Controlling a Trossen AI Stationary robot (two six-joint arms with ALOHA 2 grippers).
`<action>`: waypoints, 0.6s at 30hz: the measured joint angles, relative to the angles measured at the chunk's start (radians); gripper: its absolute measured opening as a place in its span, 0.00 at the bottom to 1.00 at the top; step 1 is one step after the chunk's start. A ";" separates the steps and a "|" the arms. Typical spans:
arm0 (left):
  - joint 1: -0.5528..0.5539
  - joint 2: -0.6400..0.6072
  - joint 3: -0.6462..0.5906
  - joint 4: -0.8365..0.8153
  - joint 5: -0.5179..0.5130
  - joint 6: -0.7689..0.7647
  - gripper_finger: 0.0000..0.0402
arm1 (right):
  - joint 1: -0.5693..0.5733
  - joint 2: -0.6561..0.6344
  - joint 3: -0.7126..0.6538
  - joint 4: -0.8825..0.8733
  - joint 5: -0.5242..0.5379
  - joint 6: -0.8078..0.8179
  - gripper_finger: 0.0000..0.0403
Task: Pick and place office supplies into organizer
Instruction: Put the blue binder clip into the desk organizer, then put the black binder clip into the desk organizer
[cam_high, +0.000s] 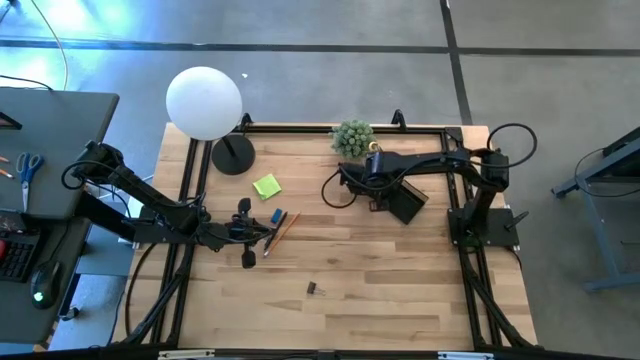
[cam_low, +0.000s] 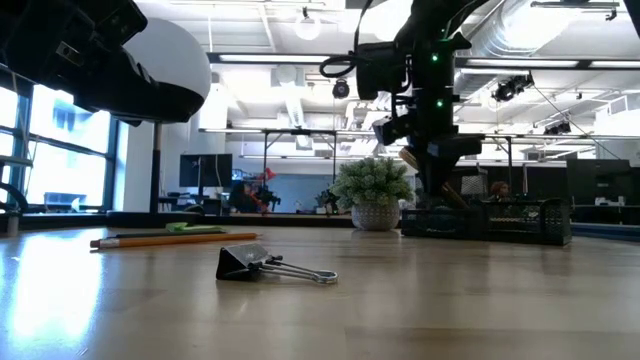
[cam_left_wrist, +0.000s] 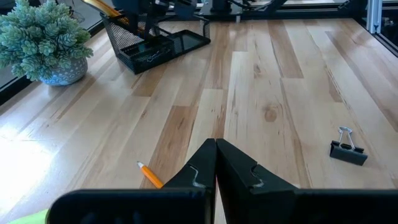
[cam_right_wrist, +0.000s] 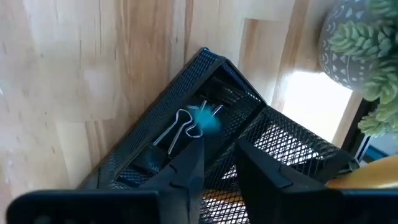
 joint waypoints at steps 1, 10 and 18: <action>0.000 0.000 0.000 0.000 0.000 0.000 0.00 | -0.001 0.000 0.000 -0.001 0.001 0.010 0.23; 0.000 0.000 0.000 0.000 0.000 0.000 0.00 | 0.009 0.000 0.000 -0.002 -0.057 0.066 0.34; 0.000 0.000 0.000 0.000 0.000 0.000 0.00 | 0.087 -0.001 0.000 0.067 -0.236 0.157 0.37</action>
